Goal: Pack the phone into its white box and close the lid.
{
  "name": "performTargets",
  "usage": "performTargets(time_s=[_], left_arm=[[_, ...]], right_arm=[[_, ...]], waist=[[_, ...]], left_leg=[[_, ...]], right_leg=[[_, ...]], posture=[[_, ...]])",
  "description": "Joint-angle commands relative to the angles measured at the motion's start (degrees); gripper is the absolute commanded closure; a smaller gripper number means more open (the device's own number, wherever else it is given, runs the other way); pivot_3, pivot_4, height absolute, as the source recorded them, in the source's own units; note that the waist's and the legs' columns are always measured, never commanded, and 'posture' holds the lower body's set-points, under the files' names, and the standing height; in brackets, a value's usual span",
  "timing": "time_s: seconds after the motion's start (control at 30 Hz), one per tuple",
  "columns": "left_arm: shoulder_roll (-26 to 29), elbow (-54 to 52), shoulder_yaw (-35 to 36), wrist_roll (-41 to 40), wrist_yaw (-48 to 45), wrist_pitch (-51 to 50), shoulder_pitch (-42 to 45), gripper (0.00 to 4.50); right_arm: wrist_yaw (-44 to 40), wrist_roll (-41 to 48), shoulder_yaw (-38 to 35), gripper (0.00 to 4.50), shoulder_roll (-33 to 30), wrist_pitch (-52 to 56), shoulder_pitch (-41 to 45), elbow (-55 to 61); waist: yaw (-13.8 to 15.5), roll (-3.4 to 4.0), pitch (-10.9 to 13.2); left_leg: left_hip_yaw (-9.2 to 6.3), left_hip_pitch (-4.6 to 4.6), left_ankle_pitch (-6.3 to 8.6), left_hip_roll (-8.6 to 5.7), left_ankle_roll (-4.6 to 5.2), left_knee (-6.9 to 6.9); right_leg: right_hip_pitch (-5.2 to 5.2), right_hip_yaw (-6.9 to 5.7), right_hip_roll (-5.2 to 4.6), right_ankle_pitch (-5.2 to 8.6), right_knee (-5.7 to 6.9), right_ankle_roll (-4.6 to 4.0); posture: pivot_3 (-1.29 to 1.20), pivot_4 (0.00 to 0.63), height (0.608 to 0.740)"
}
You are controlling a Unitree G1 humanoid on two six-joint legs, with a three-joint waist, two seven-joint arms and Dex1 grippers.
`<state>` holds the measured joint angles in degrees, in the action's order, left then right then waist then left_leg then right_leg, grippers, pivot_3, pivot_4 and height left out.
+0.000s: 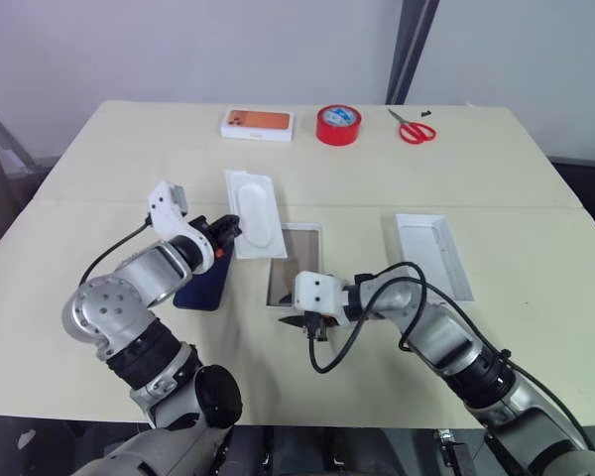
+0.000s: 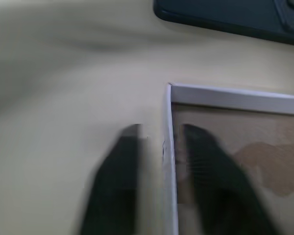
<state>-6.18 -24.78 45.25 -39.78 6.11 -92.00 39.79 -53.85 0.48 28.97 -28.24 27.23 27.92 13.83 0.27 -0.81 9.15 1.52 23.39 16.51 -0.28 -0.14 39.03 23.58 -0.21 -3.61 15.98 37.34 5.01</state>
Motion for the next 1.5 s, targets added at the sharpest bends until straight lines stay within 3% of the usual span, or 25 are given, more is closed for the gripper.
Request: performTargets(time_s=[0.03, 0.3, 1.1, 1.2, 1.43, 1.5], left_arm=[[-0.7, -0.7, -2.2, -3.9, 2.2, -0.5, -1.0, 4.50], [-4.5, 0.6, -5.1, -7.2, 7.1, -0.5, -2.5, 4.50], [-4.3, 6.4, -12.3, -15.8, 14.9, -0.5, -7.1, 4.50], [-3.8, 6.4, -12.9, -17.1, 15.3, -0.5, -7.4, 3.63], [-1.6, 4.9, -12.9, -22.5, 16.1, -0.5, -7.6, 0.33], [-0.3, 4.4, -12.8, -24.7, 16.5, -0.5, -8.1, 0.33]], right_arm=[[-4.5, 7.7, -8.5, 1.06, -4.7, 3.6, -0.9, 8.7], [-7.8, 15.0, -16.8, 1.06, -14.1, 8.3, -4.2, 14.5], [1.3, 13.3, -18.7, 1.06, -11.4, 6.2, -3.8, 3.4], [1.5, 13.2, -18.7, 0.99, -11.4, 5.9, -3.9, 3.2], [2.0, 13.3, -18.6, 0.99, -10.7, 5.2, -3.1, 1.9], [2.3, 13.6, -18.8, 0.99, -10.3, 5.5, -2.4, 1.5]], waist=[[0.2, 0.00, 0.0], [0.1, -0.06, 0.0], [0.3, -0.06, 0.0], [0.3, -0.06, 0.0], [0.3, -0.05, 0.0], [0.2, -0.05, 0.0]], left_leg=[[0.00, 0.01, 0.00, 0.00, 0.00, 0.00], [-0.02, 0.00, 0.18, 0.00, 0.28, -0.02], [0.00, 0.01, 0.04, -0.01, 0.07, 0.01], [0.01, 0.01, 0.04, -0.01, 0.07, 0.01], [0.00, 0.01, 0.04, 0.00, 0.06, 0.01], [0.00, 0.01, 0.04, 0.00, 0.06, 0.01]], right_leg=[[0.01, 0.00, 0.00, 0.00, 0.00, 0.00], [-0.01, 0.01, -0.03, 0.00, -0.04, 0.00], [-0.01, 0.01, -0.01, 0.00, -0.03, -0.01], [-0.01, 0.01, -0.01, 0.00, -0.03, -0.01], [-0.01, 0.01, -0.01, 0.00, -0.03, -0.01], [-0.01, 0.01, -0.01, 0.00, -0.03, -0.01]], posture=[[0.00, 0.150, 0.725], [0.00, 0.150, 0.725], [0.00, 0.150, 0.725], [0.00, 0.150, 0.725], [0.00, 0.150, 0.725], [0.00, 0.150, 0.725]])
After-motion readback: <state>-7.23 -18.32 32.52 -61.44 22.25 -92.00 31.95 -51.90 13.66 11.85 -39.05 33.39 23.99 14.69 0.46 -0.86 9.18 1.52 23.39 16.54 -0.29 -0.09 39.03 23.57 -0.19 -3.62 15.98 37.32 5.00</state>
